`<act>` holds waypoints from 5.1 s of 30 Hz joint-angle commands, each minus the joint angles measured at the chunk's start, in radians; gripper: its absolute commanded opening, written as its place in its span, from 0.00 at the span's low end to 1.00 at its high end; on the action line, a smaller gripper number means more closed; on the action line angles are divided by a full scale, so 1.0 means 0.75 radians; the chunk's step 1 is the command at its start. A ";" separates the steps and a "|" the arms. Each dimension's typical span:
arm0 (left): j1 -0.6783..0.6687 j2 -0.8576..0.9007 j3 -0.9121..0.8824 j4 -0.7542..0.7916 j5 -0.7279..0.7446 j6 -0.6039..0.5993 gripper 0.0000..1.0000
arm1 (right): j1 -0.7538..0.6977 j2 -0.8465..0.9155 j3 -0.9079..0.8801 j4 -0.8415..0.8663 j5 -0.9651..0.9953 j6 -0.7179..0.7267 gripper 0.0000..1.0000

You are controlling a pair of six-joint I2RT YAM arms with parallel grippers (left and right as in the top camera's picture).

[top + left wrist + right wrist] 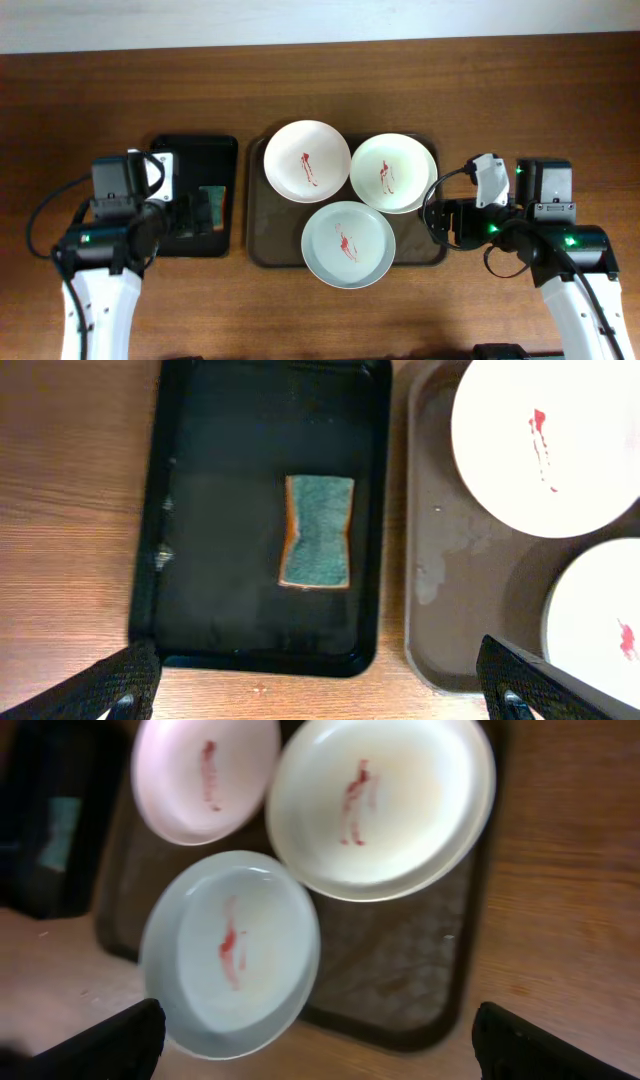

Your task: Clean dirty plates on tray and stack at the side

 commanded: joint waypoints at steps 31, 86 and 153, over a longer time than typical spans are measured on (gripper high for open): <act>-0.016 0.891 0.057 0.303 -0.106 0.127 0.00 | 0.011 0.091 0.036 0.000 -0.088 -0.025 0.99; 0.049 0.800 -0.161 0.559 0.046 0.084 0.11 | 0.307 0.914 0.027 0.074 -0.043 0.068 0.45; -0.228 0.610 -0.249 0.563 0.152 0.044 0.00 | 0.404 0.930 0.027 0.251 -0.008 0.267 0.04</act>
